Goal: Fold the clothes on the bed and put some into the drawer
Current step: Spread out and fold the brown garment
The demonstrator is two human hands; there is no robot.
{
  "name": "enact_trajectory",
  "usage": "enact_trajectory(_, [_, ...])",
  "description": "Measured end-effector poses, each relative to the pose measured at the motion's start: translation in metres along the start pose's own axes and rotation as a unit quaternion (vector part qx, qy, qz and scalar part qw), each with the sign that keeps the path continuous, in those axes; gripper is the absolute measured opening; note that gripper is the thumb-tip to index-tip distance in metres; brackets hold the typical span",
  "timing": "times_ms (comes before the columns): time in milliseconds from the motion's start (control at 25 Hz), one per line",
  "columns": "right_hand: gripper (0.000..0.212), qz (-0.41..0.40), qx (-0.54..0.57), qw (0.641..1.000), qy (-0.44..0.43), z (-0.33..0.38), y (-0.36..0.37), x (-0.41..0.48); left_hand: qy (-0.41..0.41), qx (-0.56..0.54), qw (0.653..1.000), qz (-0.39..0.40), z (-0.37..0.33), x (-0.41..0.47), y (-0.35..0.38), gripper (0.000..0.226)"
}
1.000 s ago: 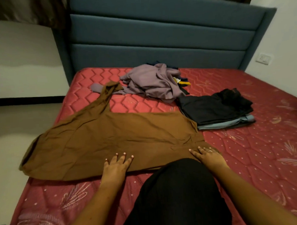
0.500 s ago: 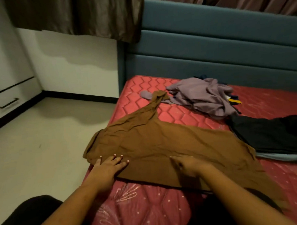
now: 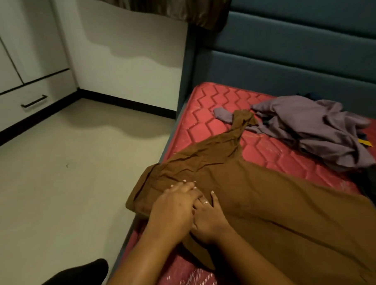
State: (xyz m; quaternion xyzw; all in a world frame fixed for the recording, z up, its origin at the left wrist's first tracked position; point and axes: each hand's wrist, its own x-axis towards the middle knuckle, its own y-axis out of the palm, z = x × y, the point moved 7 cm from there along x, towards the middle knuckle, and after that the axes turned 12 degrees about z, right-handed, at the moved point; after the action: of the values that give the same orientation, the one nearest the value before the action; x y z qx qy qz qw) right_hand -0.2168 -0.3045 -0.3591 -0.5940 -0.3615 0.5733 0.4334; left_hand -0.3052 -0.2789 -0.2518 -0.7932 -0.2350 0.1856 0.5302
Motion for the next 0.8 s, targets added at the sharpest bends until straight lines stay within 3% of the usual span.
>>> enact_trajectory(80, [0.062,-0.013,-0.051,0.998,-0.043,-0.003,-0.012,0.005,0.015,-0.042,0.999,0.014,-0.018,-0.001,0.034,0.055])
enact_trajectory(200, [0.063,0.047,-0.068,0.992,-0.095,-0.024,-0.02,-0.01,0.004,-0.013,0.993,0.114,-0.024,-0.001,0.091,0.068])
enact_trajectory(280, [0.066,0.048,-0.06,0.992,-0.104,-0.05,-0.022,-0.031,-0.003,0.004,0.992,0.128,-0.026,0.004,0.111,0.067])
enact_trajectory(440, [0.085,0.055,0.02,0.998,-0.033,-0.115,-0.006,-0.046,-0.005,0.03,0.992,0.122,-0.04,0.043,0.118,0.066])
enact_trajectory(560, [0.065,0.062,0.027,0.998,-0.008,-0.121,-0.01,-0.016,-0.054,0.025,0.994,0.086,-0.021,0.084,0.104,0.095])
enact_trajectory(640, [0.054,0.053,0.028,0.998,0.009,-0.115,-0.013,0.016,-0.081,0.043,0.995,0.045,0.0,0.102,0.093,0.101])
enact_trajectory(800, [0.055,0.008,0.037,0.999,0.034,-0.114,-0.029,0.071,-0.139,0.055,0.988,0.03,0.046,0.128,0.082,0.098])
